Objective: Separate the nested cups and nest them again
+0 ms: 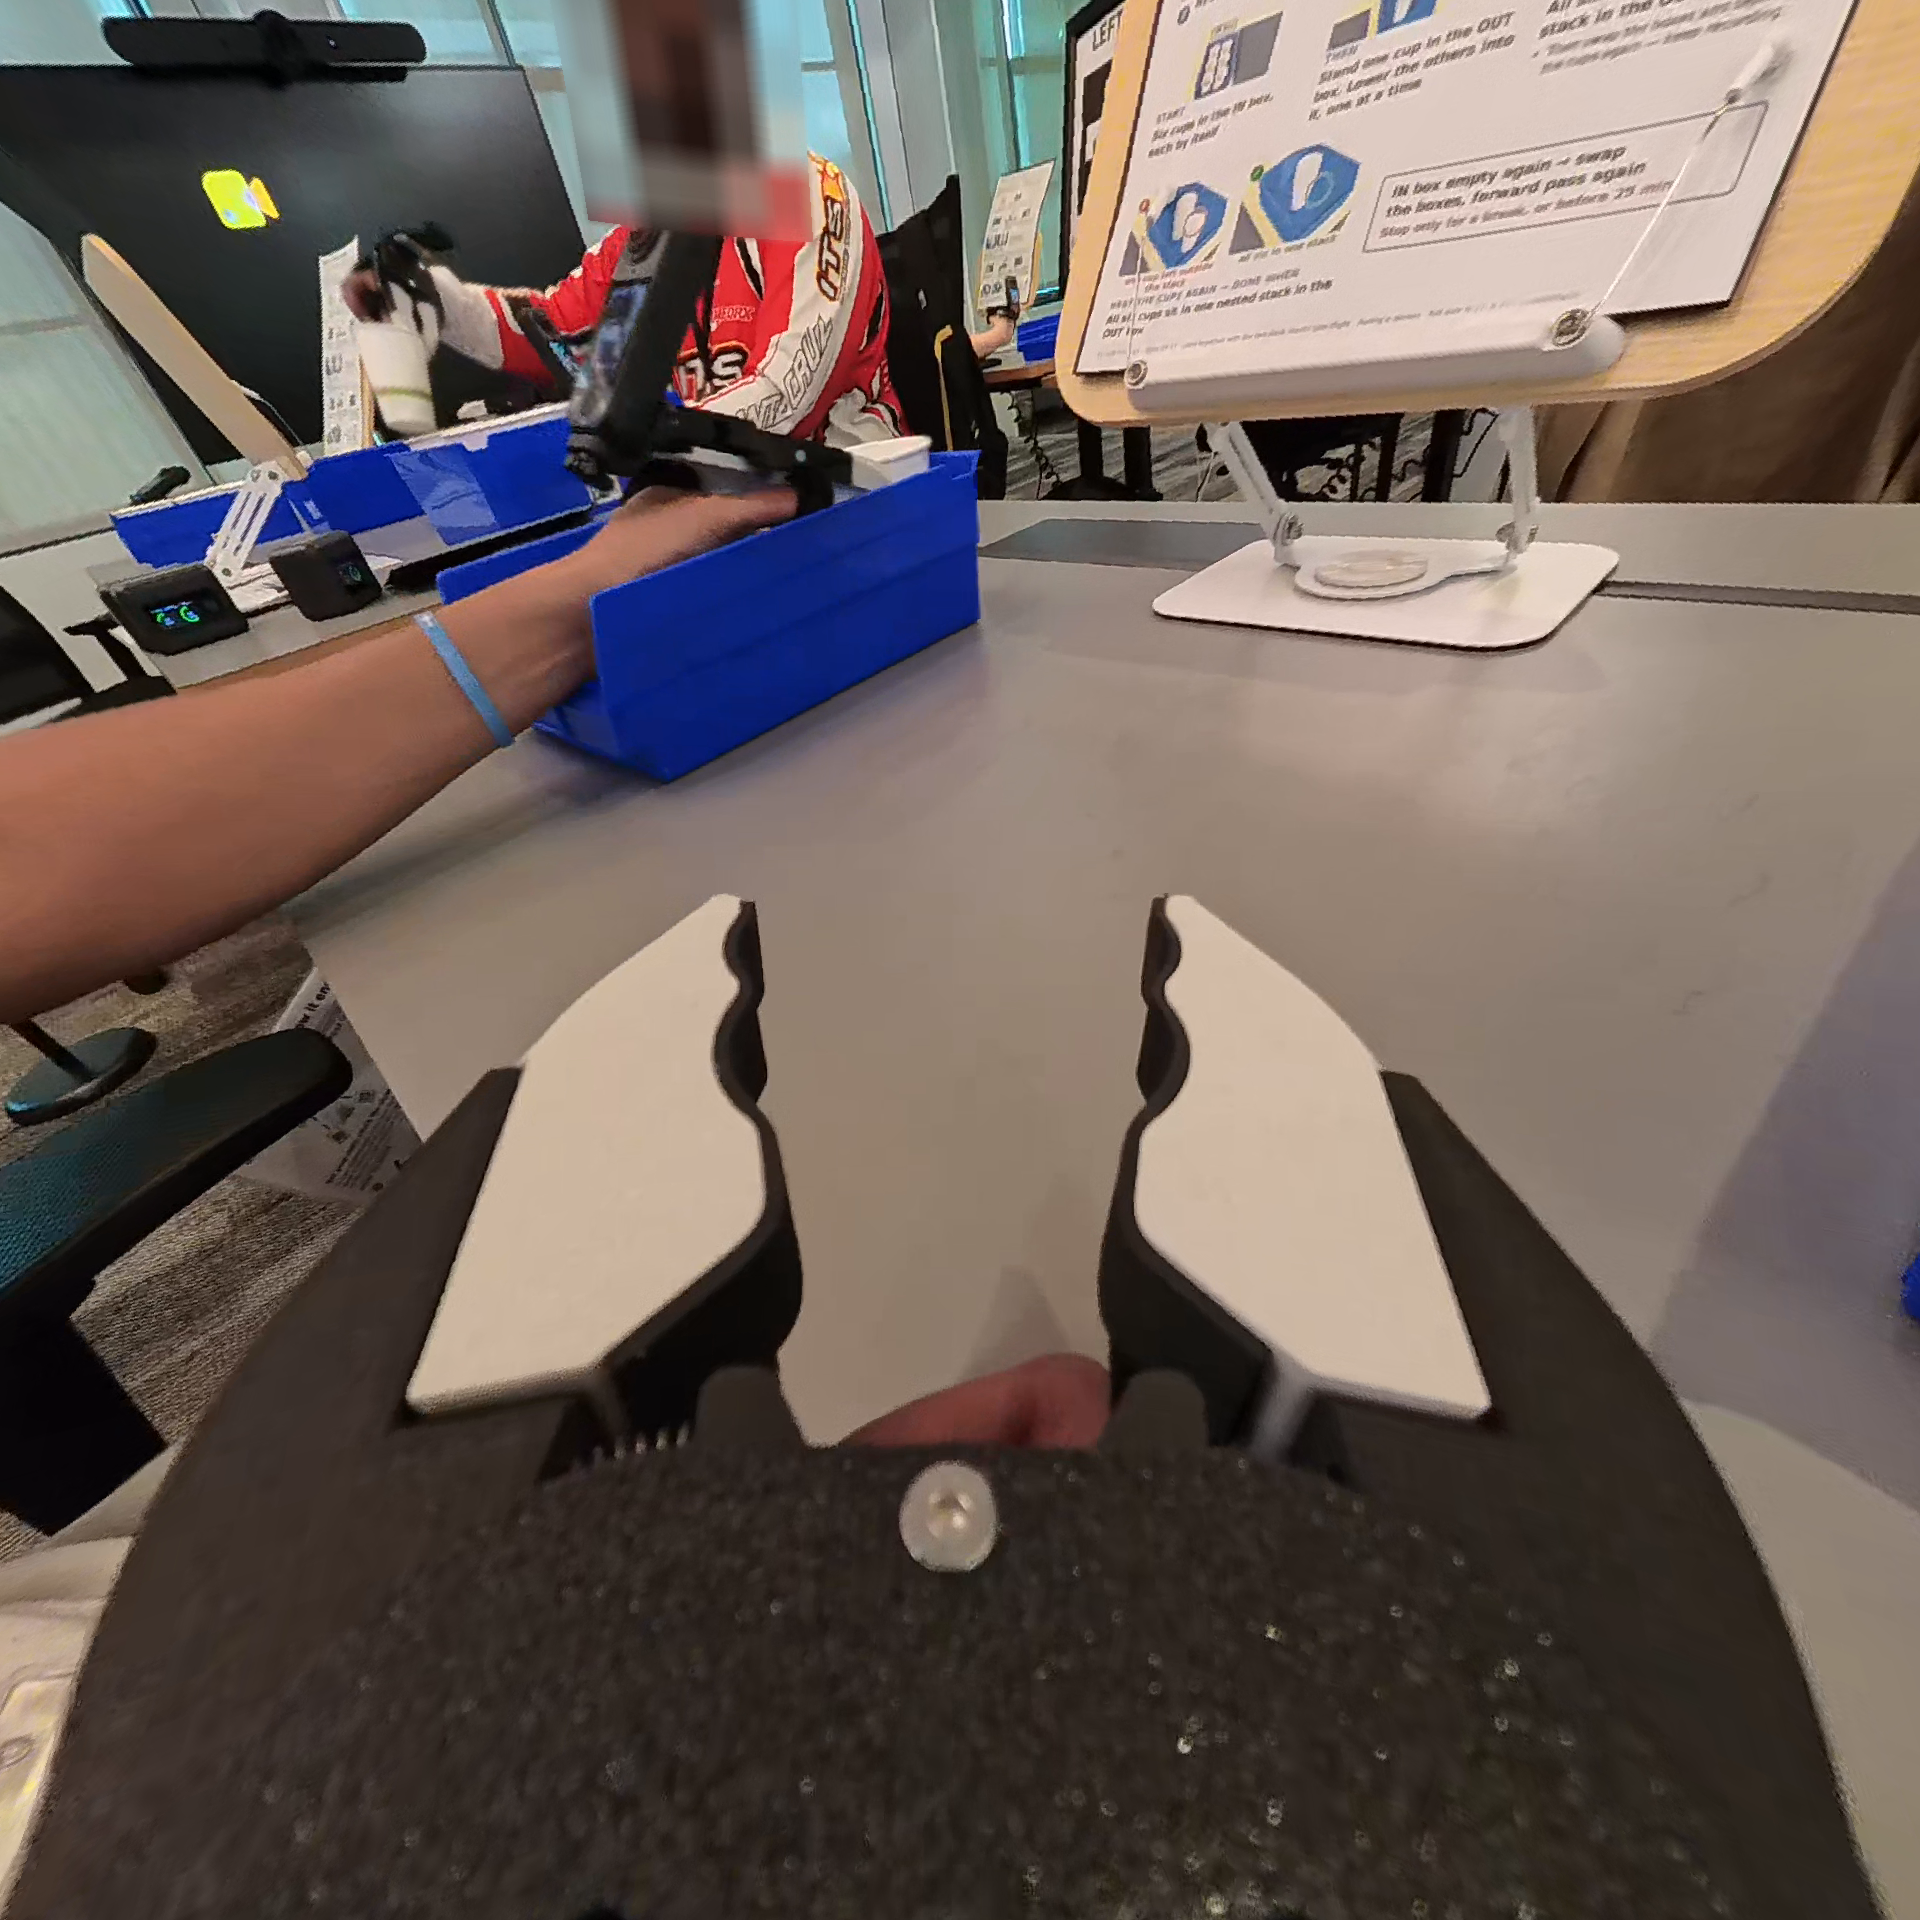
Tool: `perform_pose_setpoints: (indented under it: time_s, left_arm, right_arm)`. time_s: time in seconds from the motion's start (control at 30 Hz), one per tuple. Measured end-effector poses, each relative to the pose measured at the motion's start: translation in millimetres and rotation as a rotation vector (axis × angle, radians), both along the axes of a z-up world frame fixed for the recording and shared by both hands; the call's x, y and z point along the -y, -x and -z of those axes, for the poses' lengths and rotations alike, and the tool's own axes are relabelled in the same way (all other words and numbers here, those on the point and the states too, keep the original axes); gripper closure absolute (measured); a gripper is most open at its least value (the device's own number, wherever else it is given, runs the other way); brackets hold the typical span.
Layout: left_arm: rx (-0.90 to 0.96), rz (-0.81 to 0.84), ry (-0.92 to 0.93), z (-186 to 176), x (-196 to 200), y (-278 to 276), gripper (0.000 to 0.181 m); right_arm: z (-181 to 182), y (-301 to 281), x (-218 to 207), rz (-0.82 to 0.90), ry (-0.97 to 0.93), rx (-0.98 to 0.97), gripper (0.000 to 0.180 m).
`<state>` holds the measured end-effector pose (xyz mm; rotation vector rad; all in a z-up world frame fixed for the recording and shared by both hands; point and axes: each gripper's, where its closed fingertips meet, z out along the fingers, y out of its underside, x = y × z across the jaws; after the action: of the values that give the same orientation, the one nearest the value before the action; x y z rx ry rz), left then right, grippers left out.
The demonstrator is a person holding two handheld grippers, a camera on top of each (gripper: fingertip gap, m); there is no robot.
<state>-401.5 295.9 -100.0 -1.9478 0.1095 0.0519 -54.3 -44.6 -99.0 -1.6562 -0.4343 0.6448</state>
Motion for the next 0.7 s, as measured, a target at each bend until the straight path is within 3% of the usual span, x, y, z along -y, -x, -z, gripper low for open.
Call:
perform_pose_setpoints:
  time_s: [0.2, 0.33, 0.53, 0.7]
  left_arm:
    - [-0.029, 0.016, 0.009, 1, -6, -1, 0.094]
    - [0.037, 0.09, -0.021, -16, 16, -4, 0.095]
    - [0.077, 0.352, -0.128, -68, 97, 3, 0.095]
    - [0.094, 0.683, -0.103, -100, 174, -24, 0.095]
  right_arm:
    - [0, 1, 2, -0.001, 0.003, 0.006, 0.111]
    - [-3, -2, 2, -0.003, -0.003, 0.003, 0.111]
    - [-18, -24, -3, -0.001, -0.002, -0.033, 0.11]
    - [-47, -9, -4, -0.267, 0.004, -0.065, 0.105]
